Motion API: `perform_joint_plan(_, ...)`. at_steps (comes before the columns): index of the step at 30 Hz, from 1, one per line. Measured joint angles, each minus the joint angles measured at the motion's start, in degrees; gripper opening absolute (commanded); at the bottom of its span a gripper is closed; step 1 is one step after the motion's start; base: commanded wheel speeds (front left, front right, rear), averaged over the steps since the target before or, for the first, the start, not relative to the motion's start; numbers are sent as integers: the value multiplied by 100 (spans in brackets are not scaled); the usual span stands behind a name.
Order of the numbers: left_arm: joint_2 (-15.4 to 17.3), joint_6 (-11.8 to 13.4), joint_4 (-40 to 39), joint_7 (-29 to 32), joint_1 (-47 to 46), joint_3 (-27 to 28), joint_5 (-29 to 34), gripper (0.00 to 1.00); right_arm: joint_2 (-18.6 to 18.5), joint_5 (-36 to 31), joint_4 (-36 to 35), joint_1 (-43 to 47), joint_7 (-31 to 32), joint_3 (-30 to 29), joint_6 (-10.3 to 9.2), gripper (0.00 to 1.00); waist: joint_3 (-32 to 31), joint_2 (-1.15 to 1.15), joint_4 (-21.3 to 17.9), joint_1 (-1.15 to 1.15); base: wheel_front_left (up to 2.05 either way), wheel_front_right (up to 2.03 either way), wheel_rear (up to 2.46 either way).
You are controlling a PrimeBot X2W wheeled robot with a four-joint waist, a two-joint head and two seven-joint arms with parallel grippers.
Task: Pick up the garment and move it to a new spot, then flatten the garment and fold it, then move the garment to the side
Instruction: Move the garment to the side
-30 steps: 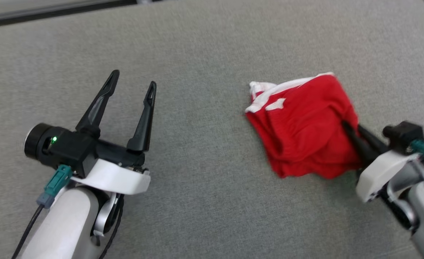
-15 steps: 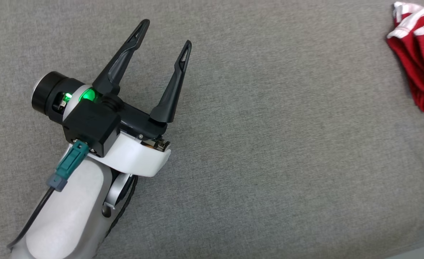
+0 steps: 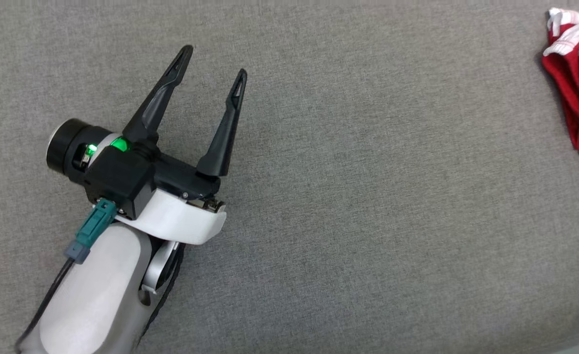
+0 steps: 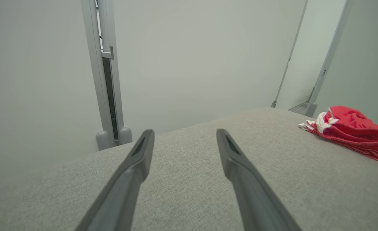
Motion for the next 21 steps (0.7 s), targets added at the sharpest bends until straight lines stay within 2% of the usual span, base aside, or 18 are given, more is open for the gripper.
perform_joint_plan(4, 51, 122, 94, -78, 328, 138, -136, 100, 201, 120, -226, 532, -353, -120, 0, 100, -316, 0, -47, 0, 0, 0, 0)
perform_joint_plan(7, 69, 258, 105, -121, 617, 271, -241, 100, 372, 34, -664, 929, -417, -281, 0, 100, -583, 0, -73, 0, 0, 0, 0)
perform_joint_plan(14, 51, 650, 76, -259, 1341, 683, -553, 100, 1191, -921, -2448, 1892, -435, -968, 0, 100, -1180, 0, 15, 0, 0, 0, 0)
perform_joint_plan(21, 47, 947, 104, -385, 2058, 1150, -833, 100, 1937, -1668, -3780, 2668, -212, -1230, 0, 100, -1689, 0, 454, 0, 0, 0, 0)
